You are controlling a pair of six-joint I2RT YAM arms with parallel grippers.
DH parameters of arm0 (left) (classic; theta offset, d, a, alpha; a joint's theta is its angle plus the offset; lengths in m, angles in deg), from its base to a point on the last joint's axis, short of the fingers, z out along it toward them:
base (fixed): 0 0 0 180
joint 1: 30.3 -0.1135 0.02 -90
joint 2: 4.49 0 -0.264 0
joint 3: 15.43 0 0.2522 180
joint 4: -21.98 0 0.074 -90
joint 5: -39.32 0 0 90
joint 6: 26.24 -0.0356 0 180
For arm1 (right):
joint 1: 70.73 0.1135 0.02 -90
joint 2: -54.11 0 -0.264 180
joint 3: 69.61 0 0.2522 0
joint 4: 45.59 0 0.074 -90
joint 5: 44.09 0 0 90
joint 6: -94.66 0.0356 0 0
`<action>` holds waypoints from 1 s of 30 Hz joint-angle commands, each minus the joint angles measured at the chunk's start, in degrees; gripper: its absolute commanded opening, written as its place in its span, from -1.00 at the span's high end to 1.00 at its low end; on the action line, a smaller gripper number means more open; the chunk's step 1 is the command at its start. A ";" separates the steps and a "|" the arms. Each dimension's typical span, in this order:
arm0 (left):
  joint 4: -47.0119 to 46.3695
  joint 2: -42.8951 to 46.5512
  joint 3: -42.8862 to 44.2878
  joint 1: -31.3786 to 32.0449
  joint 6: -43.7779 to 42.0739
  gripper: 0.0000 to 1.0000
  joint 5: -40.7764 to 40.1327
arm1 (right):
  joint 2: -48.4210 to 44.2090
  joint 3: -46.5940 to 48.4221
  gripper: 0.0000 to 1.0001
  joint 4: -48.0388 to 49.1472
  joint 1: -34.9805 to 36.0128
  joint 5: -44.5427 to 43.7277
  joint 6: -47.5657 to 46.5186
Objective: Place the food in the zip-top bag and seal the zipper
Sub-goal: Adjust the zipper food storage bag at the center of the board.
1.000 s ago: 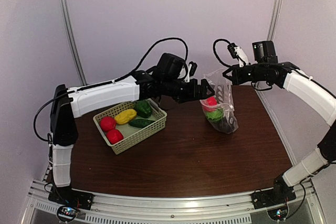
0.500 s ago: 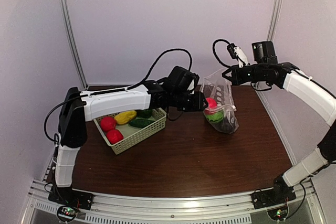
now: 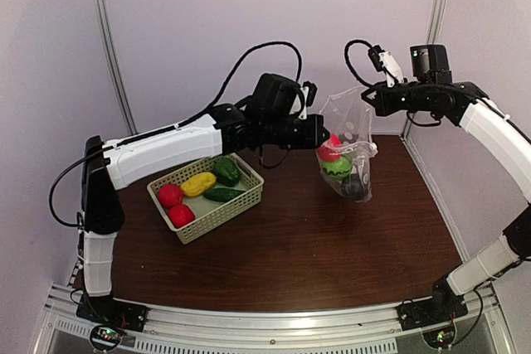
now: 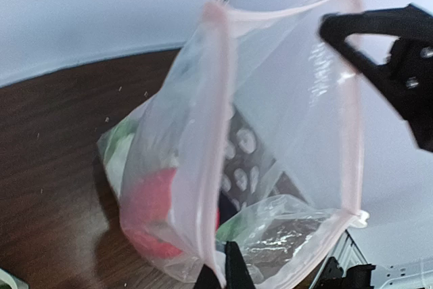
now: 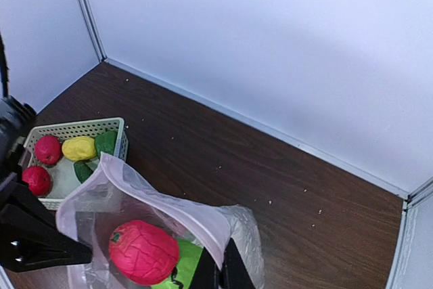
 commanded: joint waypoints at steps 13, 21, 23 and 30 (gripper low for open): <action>1.67 1.79 6.11 -2.12 -6.86 1.00 -5.31 | 3.69 6.93 1.00 -2.52 -2.41 -18.16 -4.97; -2.85 -4.71 6.71 -3.20 -5.16 0.49 6.54 | 2.19 5.63 1.00 -1.06 -2.41 -16.25 -4.39; -3.70 -5.81 6.56 -3.24 -5.63 0.08 5.85 | 2.13 5.13 1.00 -0.54 -2.41 -17.81 -5.18; -0.53 0.06 0.28 -3.83 -8.95 -0.43 7.22 | 1.23 -0.23 1.00 0.96 -2.41 -16.33 -5.36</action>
